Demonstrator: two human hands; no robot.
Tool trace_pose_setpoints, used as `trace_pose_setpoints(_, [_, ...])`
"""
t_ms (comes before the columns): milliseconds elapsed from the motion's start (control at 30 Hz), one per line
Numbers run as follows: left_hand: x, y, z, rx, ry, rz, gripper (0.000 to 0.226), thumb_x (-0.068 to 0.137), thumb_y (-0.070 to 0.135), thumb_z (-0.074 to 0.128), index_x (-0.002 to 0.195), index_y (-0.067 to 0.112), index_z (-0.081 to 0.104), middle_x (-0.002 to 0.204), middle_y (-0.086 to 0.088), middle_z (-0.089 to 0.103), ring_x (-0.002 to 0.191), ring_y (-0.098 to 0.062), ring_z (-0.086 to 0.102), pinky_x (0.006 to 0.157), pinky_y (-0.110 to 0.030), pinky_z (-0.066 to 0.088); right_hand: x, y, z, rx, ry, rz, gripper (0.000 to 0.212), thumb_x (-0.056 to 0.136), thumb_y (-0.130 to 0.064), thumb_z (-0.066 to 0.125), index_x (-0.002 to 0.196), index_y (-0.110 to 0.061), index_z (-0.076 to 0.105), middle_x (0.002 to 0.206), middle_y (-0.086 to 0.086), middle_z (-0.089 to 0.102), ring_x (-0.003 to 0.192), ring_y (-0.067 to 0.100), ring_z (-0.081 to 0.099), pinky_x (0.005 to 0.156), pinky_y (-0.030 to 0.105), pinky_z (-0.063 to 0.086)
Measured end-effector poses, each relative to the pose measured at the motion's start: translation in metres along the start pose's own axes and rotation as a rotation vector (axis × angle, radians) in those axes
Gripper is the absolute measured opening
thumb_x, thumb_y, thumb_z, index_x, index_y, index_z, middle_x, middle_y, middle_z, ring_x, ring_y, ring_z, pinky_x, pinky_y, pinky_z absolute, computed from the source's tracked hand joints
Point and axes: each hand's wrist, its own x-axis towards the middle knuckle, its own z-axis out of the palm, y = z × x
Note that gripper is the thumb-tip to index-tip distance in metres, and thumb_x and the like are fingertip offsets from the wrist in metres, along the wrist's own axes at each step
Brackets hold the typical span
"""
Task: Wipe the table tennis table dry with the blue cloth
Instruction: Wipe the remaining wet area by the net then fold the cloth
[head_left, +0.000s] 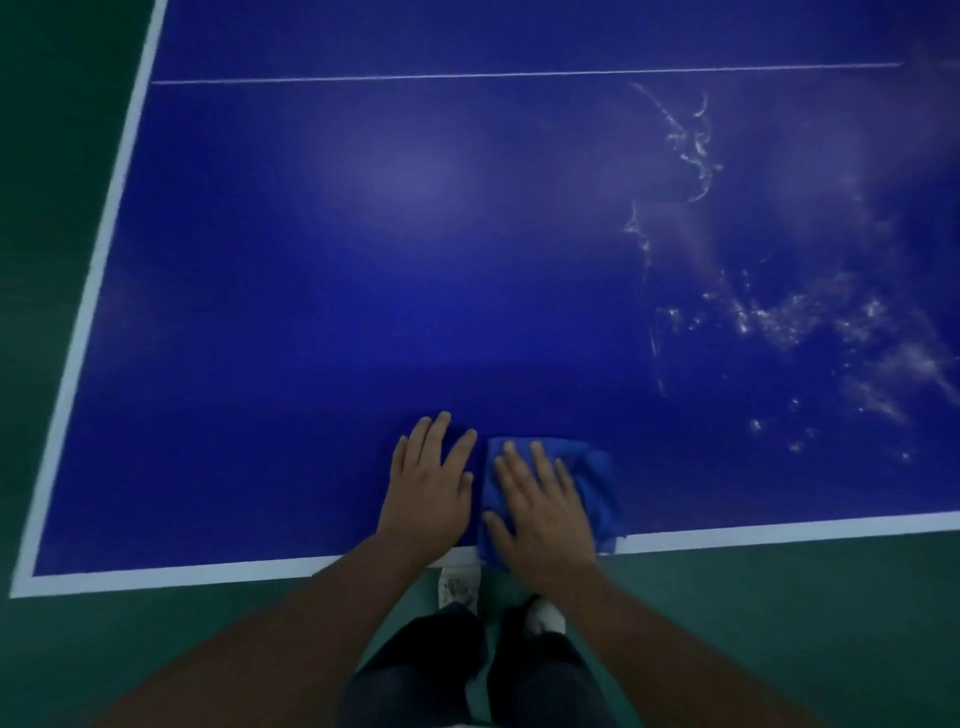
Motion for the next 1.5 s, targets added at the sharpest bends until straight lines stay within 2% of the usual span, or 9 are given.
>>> trace_pose_setpoints(100, [0.011, 0.009, 0.013, 0.068, 0.053, 0.034, 0.06, 0.099, 0.044, 0.021, 0.154, 0.023, 0.034, 0.165, -0.009, 0.019, 0.153, -0.029, 0.011, 0.122, -0.051, 0.008, 0.002, 0.025, -0.001, -0.027, 0.003, -0.128, 0.06, 0.101, -0.056, 0.036, 0.154, -0.027, 0.04, 0.162, -0.004, 0.032, 0.153, 0.027, 0.017, 0.119, 0.051, 0.018])
trace_pose_setpoints(333, [0.052, 0.058, 0.031, 0.069, 0.075, 0.031, 0.058, 0.099, 0.043, 0.028, 0.152, 0.02, 0.037, 0.163, -0.01, 0.023, 0.151, -0.03, 0.011, 0.124, -0.05, 0.004, 0.055, 0.148, -0.042, -0.097, 0.06, 0.161, 0.062, 0.097, -0.056, 0.033, 0.153, -0.029, 0.04, 0.163, -0.005, 0.029, 0.153, 0.033, 0.016, 0.12, 0.06, 0.006])
trace_pose_setpoints(567, [0.1, 0.082, 0.022, 0.054, 0.236, -0.063, 0.054, 0.099, 0.039, 0.035, 0.145, 0.014, 0.048, 0.157, -0.016, 0.034, 0.148, -0.033, 0.022, 0.118, -0.054, 0.01, 0.056, 0.133, -0.033, -0.013, 0.021, -0.257, 0.056, 0.099, -0.052, 0.041, 0.15, -0.03, 0.045, 0.162, -0.008, 0.032, 0.148, 0.028, 0.03, 0.11, 0.057, 0.032])
trace_pose_setpoints(800, [0.156, 0.109, 0.008, 0.043, 0.231, -0.091, 0.056, 0.101, 0.041, 0.029, 0.15, 0.017, 0.038, 0.161, -0.013, 0.027, 0.151, -0.031, 0.016, 0.122, -0.055, 0.008, 0.173, 0.242, -0.086, -0.021, 0.098, 0.314, 0.06, 0.101, -0.051, 0.028, 0.153, -0.024, 0.041, 0.162, -0.004, 0.032, 0.143, 0.032, 0.03, 0.106, 0.056, 0.035])
trace_pose_setpoints(967, [0.173, 0.117, 0.008, 0.052, 0.24, -0.126, 0.055, 0.101, 0.04, 0.03, 0.149, 0.015, 0.039, 0.16, -0.014, 0.029, 0.15, -0.03, 0.017, 0.122, -0.051, 0.003, 0.085, 0.168, -0.053, -0.027, 0.007, -0.126, 0.056, 0.095, -0.048, 0.04, 0.146, -0.027, 0.052, 0.158, -0.005, 0.039, 0.135, 0.03, 0.042, 0.09, 0.053, 0.052])
trace_pose_setpoints(1100, [0.185, 0.105, 0.006, 0.081, 0.261, -0.153, 0.056, 0.1, 0.039, 0.031, 0.148, 0.013, 0.042, 0.158, -0.014, 0.033, 0.148, -0.03, 0.021, 0.12, -0.054, 0.009, 0.153, 0.171, -0.058, -0.013, 0.032, -0.28, 0.054, 0.098, -0.047, 0.038, 0.148, -0.028, 0.047, 0.159, -0.007, 0.037, 0.138, 0.028, 0.042, 0.096, 0.051, 0.049])
trace_pose_setpoints(1267, [0.213, 0.111, -0.004, 0.099, 0.224, -0.147, 0.059, 0.101, 0.044, 0.026, 0.153, 0.017, 0.034, 0.163, -0.009, 0.023, 0.152, -0.028, 0.013, 0.123, -0.055, 0.007, 0.298, 0.238, -0.092, -0.045, 0.122, 0.083, 0.051, 0.101, -0.043, 0.038, 0.147, -0.024, 0.048, 0.157, -0.005, 0.041, 0.134, 0.035, 0.043, 0.098, 0.053, 0.042])
trace_pose_setpoints(1400, [0.237, 0.119, -0.012, 0.067, 0.185, -0.164, 0.067, 0.1, 0.049, 0.019, 0.157, 0.013, 0.025, 0.167, -0.005, 0.013, 0.155, -0.022, -0.001, 0.124, -0.052, -0.001, 0.305, 0.274, -0.106, 0.089, 0.158, 0.465, 0.05, 0.107, -0.042, 0.034, 0.154, -0.024, 0.039, 0.164, -0.006, 0.026, 0.142, 0.036, 0.03, 0.108, 0.056, 0.031])
trace_pose_setpoints(1500, [0.25, 0.12, -0.012, 0.047, 0.212, -0.197, 0.065, 0.1, 0.045, 0.023, 0.154, 0.008, 0.03, 0.165, -0.009, 0.021, 0.154, -0.025, 0.007, 0.123, -0.056, 0.008, 0.266, 0.234, -0.089, 0.029, 0.238, 0.173, 0.043, 0.101, -0.034, 0.043, 0.137, -0.016, 0.058, 0.153, 0.005, 0.047, 0.118, 0.039, 0.052, 0.084, 0.049, 0.047])
